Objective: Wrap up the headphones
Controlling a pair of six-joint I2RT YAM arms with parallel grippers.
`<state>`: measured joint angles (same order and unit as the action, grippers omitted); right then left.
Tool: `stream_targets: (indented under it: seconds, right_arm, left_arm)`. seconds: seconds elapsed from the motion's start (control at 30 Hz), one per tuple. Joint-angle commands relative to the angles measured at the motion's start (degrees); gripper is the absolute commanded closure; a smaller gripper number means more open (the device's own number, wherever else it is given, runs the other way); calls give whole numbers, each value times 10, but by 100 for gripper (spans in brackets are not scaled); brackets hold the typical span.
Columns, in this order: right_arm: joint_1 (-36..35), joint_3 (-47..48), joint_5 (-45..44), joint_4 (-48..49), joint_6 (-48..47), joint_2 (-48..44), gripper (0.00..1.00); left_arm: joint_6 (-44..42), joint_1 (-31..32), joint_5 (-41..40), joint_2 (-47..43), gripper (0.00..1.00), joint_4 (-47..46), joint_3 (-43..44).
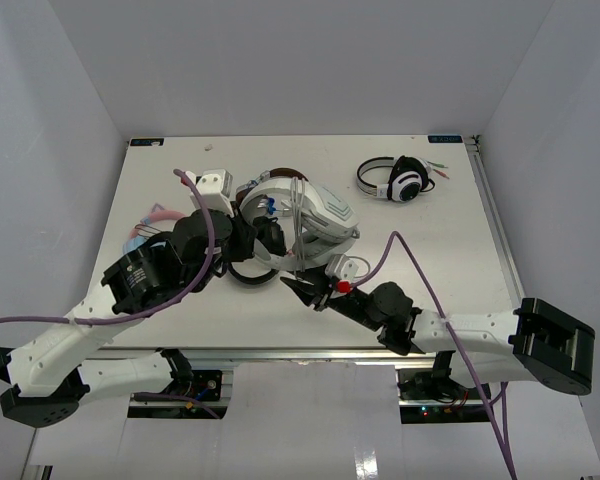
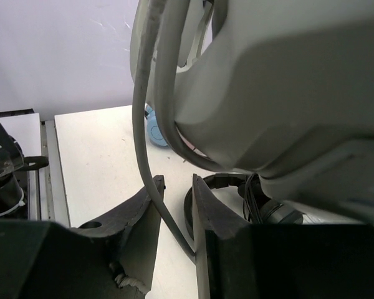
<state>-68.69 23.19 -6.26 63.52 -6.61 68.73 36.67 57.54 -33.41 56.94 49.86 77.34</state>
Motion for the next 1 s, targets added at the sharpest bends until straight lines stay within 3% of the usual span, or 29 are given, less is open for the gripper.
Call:
stream_targets:
  seconds: [0.0, 0.97]
  right_arm:
    - [7, -14, -1, 46, -13, 19, 68]
    - [37, 3, 5, 67, -54, 92, 64]
  left_arm:
    - [26, 8, 73, -35, 100, -59, 16]
    - [31, 8, 132, -67, 100, -45, 26]
